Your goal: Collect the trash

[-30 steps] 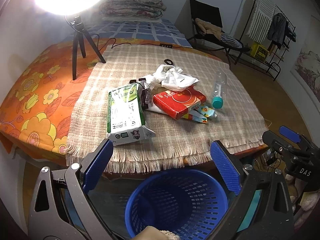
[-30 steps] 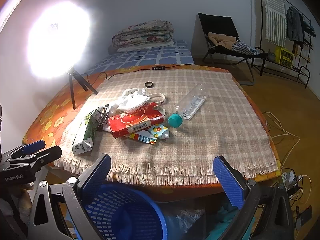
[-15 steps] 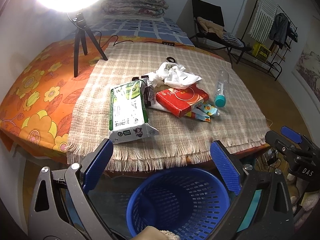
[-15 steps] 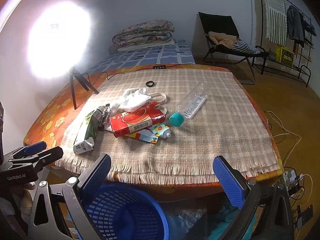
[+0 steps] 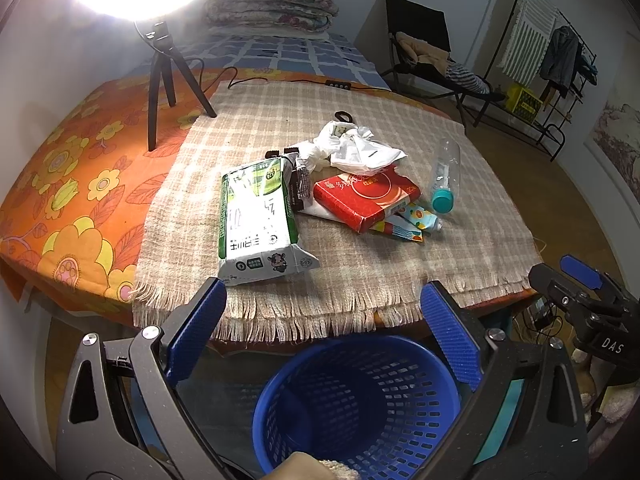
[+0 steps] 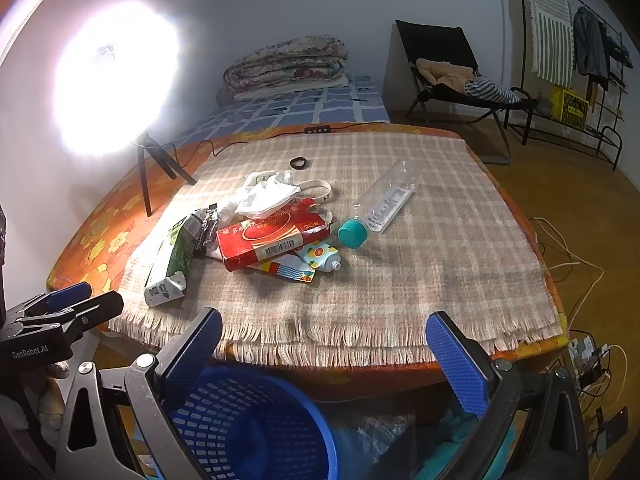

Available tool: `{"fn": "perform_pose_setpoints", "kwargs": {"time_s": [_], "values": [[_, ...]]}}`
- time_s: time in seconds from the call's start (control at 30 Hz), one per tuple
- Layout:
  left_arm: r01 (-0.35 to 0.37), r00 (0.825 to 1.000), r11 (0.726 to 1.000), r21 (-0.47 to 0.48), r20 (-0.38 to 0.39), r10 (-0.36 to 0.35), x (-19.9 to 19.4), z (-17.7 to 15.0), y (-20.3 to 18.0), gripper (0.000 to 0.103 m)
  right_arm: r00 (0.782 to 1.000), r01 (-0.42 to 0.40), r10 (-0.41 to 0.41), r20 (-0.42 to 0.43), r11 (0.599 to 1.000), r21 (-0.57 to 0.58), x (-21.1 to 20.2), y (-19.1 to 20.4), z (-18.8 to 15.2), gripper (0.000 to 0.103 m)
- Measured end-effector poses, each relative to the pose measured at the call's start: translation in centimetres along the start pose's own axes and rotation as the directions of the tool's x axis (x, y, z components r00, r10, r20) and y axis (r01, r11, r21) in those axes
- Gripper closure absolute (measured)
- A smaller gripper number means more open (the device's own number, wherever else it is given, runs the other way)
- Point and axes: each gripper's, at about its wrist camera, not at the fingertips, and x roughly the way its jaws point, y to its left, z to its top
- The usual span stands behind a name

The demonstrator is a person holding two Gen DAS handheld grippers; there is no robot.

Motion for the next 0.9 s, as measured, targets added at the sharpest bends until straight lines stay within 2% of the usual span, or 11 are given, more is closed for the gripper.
{"fn": "perform_pose_setpoints", "kwargs": {"time_s": [0.9], "values": [[-0.036,0.999,0.999,-0.005,-0.031,0.036,0.8,-0.2,0.5,0.004,1.0,-0.012,0.013,-0.024,1.0,0.008,1.1,-0.4,-0.1,0.0]]}}
